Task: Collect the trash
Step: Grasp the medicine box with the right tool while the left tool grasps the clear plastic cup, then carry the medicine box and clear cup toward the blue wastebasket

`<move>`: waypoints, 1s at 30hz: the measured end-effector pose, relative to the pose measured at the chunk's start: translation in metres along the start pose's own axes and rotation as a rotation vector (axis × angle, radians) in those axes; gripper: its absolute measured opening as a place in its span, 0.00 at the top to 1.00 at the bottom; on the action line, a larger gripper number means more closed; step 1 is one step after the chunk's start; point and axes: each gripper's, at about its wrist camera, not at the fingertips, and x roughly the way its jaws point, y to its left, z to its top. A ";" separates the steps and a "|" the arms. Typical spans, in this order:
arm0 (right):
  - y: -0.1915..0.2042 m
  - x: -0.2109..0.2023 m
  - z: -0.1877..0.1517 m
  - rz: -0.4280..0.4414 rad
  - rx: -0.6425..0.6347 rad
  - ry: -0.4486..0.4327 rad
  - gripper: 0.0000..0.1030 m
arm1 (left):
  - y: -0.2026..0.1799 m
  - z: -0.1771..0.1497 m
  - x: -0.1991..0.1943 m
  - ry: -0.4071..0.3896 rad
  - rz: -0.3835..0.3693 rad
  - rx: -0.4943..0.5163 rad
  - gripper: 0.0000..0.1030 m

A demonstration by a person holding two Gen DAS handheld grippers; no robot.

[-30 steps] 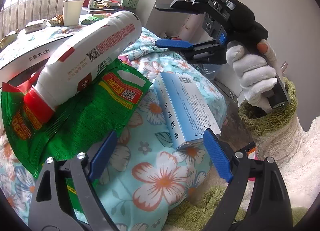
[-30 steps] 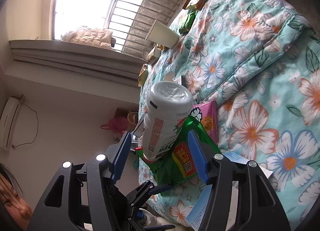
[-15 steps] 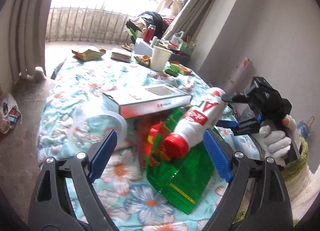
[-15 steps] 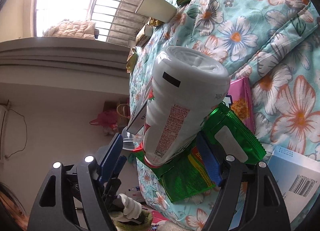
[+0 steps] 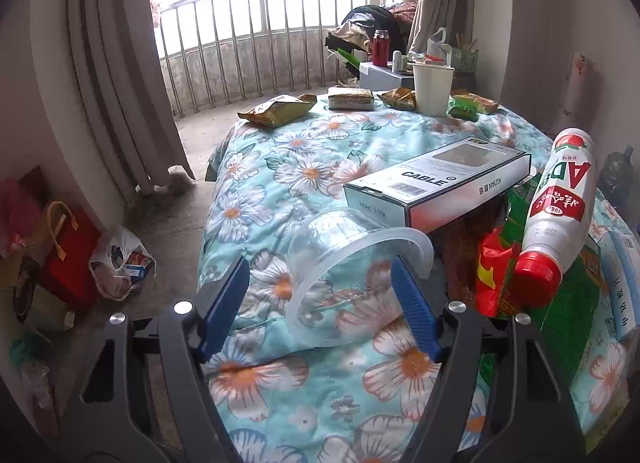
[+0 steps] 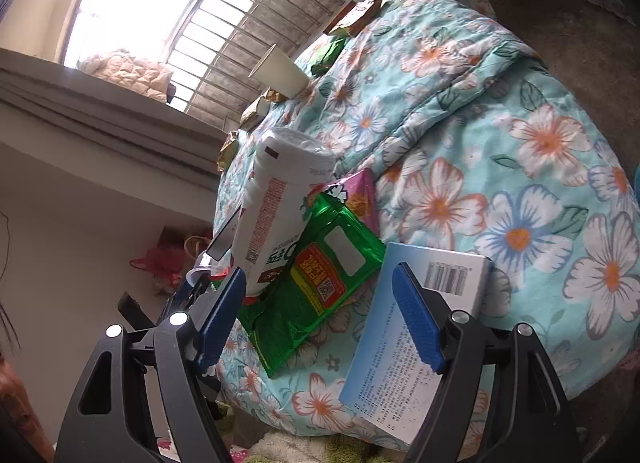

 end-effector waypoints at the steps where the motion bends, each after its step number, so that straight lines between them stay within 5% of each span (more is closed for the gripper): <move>1: -0.011 -0.004 -0.003 -0.022 0.030 -0.004 0.29 | 0.002 -0.001 0.005 0.012 0.001 -0.016 0.41; 6: -0.052 0.001 -0.027 -0.007 0.160 0.037 0.29 | 0.017 -0.003 0.019 0.068 -0.017 -0.134 0.73; 12: -0.063 0.021 -0.035 0.062 0.192 0.068 0.29 | 0.030 -0.002 0.013 0.073 -0.024 -0.198 0.91; 17: -0.047 0.042 -0.036 0.092 0.163 0.067 0.32 | 0.033 -0.002 -0.005 0.040 -0.029 -0.223 0.95; 23: -0.055 0.042 -0.040 0.089 0.194 0.039 0.56 | 0.028 -0.002 -0.025 0.012 -0.048 -0.225 0.95; 30: -0.073 0.030 -0.047 0.173 0.251 0.014 0.63 | 0.018 0.003 -0.049 -0.016 -0.058 -0.204 0.96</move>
